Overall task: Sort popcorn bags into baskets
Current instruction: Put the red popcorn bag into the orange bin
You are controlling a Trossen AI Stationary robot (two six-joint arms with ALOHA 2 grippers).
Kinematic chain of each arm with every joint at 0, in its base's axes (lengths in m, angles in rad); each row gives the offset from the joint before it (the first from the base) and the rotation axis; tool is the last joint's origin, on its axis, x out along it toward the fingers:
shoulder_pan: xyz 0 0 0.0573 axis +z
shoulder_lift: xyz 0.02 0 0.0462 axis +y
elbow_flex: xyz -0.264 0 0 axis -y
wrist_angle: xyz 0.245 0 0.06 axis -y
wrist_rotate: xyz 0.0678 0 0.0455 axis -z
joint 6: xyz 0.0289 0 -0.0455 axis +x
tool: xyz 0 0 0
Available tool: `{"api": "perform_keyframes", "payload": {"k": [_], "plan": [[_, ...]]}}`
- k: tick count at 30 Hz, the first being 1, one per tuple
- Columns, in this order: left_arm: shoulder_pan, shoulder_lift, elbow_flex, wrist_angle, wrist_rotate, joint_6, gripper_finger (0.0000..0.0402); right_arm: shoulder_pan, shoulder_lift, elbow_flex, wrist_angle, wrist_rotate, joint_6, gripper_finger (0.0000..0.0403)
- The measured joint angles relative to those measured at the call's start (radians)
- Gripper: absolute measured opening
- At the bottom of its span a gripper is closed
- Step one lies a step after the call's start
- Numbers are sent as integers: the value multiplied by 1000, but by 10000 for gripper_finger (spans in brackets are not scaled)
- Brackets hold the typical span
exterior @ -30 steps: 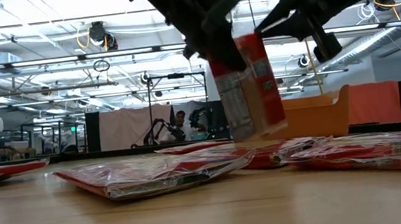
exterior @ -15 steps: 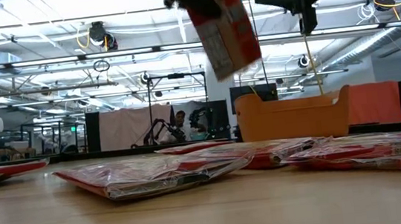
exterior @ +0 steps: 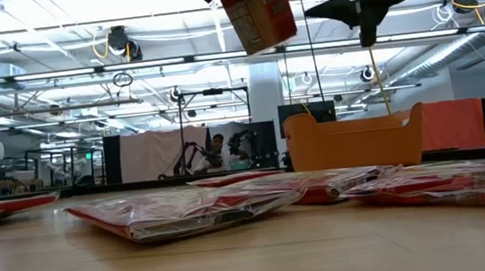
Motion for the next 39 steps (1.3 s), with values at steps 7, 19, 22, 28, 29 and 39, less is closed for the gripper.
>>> {"api": "perform_keyframes", "payload": {"k": [7,19,22,28,29,39], "plan": [[0,2,0,-1,-19,14,36,-27,42,0,75,26,89,189],[-17,47,0,23,-9,47,36,-31,177,0,249,26,154,190],[-21,52,0,15,-10,59,36,-31,196,0,258,24,150,190],[-23,74,0,23,-7,60,38,-30,217,-1,276,18,142,184],[-23,77,0,30,-6,64,39,-28,217,-1,276,16,132,180],[-29,81,0,24,-7,37,41,-29,217,-1,263,-5,86,97]]}}
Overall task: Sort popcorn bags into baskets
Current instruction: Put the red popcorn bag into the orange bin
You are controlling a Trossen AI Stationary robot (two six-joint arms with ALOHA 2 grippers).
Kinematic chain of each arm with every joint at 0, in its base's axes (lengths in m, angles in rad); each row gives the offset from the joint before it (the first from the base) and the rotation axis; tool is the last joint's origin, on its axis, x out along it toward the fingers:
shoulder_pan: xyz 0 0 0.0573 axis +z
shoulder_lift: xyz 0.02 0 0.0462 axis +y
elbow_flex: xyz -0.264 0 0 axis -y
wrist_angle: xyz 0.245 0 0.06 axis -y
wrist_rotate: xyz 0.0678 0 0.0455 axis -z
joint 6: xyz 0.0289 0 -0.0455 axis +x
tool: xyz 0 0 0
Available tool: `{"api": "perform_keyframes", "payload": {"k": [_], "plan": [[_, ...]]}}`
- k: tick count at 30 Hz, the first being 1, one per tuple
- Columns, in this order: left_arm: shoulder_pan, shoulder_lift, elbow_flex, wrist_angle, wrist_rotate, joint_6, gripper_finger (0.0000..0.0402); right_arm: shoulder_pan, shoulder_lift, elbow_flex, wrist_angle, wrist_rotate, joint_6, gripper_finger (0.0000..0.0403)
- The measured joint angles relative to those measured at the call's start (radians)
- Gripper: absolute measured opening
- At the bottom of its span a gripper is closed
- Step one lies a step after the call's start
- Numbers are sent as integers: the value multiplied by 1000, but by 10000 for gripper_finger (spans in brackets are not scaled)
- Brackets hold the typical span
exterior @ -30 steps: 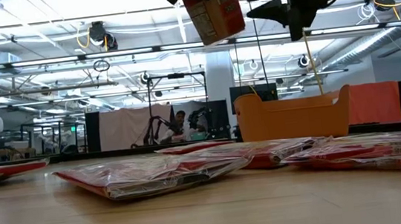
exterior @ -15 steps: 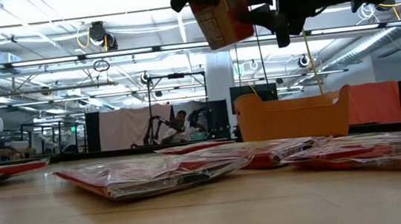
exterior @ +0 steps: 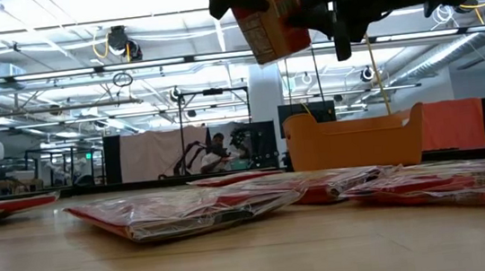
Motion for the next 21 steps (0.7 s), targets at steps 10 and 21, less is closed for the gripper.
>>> {"api": "perform_keyframes", "payload": {"k": [10,21], "plan": [[0,0,0,-1,19,-30,63,0,0,0,-3,0,-22,43],[-26,-4,0,-5,-130,-184,239,-2,-1,0,5,27,-68,34]]}}
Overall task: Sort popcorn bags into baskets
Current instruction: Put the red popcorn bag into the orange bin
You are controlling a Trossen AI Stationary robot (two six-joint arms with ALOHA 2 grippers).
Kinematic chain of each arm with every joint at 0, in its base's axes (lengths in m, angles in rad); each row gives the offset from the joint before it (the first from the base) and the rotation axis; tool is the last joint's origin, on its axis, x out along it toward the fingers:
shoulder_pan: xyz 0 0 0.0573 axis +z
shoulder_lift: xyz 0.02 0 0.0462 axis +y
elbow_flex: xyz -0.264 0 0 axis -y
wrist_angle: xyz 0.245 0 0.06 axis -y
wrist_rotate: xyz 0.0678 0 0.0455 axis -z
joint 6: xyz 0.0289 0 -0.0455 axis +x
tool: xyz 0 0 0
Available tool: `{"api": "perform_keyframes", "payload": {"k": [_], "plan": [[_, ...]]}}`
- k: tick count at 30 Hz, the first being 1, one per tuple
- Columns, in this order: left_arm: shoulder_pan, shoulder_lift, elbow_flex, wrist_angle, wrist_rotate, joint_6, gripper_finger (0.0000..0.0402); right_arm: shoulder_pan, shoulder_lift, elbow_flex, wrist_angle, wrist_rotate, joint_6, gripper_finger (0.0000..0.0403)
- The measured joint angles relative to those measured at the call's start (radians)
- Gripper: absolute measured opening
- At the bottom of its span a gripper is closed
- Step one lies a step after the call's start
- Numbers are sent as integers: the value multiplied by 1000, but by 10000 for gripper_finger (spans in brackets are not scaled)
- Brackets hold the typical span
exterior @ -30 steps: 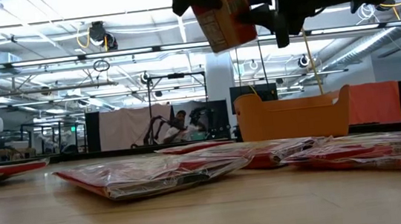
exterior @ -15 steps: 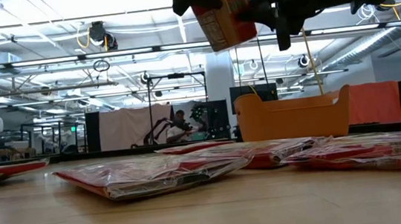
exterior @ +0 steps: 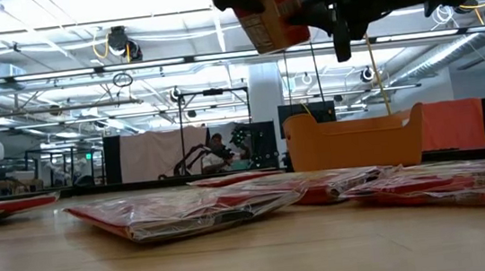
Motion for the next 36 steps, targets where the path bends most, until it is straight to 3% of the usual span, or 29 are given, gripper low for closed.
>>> {"api": "perform_keyframes", "payload": {"k": [6,11,19,28,36], "plan": [[-16,-28,0,-71,-109,-221,307,-13,-3,0,1,4,-21,34],[-33,-104,0,-151,-135,-416,318,-33,-44,0,-3,5,-56,34],[-40,-237,0,-326,-127,-648,271,-71,-142,36,-110,5,-124,34],[-38,-356,2,-609,-64,-983,203,-131,-180,334,-533,-3,-313,34],[-40,-374,0,-784,85,-1112,147,-207,-150,588,-886,-5,-457,34]]}}
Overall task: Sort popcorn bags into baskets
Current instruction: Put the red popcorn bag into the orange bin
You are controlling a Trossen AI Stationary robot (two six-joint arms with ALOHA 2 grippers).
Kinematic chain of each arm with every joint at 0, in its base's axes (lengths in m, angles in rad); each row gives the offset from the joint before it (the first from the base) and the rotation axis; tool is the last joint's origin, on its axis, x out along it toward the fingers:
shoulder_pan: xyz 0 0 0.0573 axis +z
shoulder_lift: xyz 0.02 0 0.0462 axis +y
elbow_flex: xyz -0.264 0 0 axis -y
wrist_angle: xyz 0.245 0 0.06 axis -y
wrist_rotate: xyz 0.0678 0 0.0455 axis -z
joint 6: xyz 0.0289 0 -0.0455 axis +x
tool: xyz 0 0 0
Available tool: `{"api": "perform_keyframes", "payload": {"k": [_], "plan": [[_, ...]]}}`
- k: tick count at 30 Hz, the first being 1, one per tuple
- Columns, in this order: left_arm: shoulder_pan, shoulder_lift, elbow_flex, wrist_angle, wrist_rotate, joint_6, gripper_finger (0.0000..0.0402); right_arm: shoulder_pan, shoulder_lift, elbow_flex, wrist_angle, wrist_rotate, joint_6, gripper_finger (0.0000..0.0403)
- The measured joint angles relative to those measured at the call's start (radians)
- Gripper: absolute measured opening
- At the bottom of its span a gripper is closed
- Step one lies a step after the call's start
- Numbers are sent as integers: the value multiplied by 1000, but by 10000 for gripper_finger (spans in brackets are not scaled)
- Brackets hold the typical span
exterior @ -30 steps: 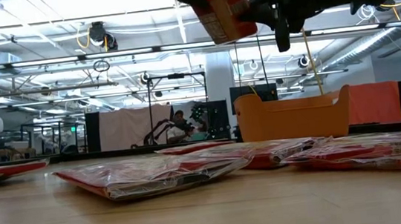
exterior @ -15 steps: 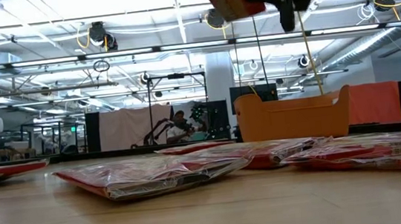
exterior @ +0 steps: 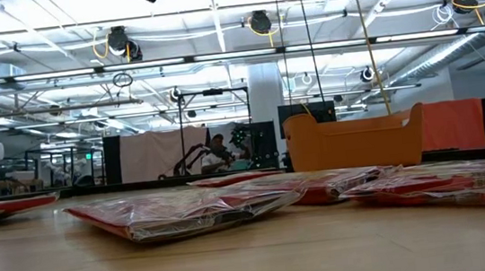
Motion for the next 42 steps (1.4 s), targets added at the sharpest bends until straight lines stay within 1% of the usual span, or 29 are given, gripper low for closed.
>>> {"api": "perform_keyframes", "payload": {"k": [5,8,14,17,23,26,28,32,37,42], "plan": [[7,9,0,-112,37,-87,118,-69,35,101,-181,-61,-65,34],[11,8,-1,-129,47,-104,105,-114,66,130,-249,-110,-107,34],[34,9,0,-128,56,-64,93,-197,129,131,-335,-180,-182,34],[57,8,-6,-118,93,-16,93,-242,168,131,-374,-206,-232,34],[104,-3,-104,0,185,0,93,-319,258,131,-443,-207,-350,34],[116,-2,-152,53,252,12,93,-349,300,131,-472,-205,-401,34],[120,-1,-179,96,277,14,93,-366,329,131,-473,-200,-439,34],[131,-1,-217,149,289,16,93,-395,390,131,-473,-174,-514,34],[159,-3,-216,156,307,30,93,-409,459,131,-498,-179,-568,34],[198,-2,-216,158,307,80,93,-408,531,131,-498,-180,-598,34]]}}
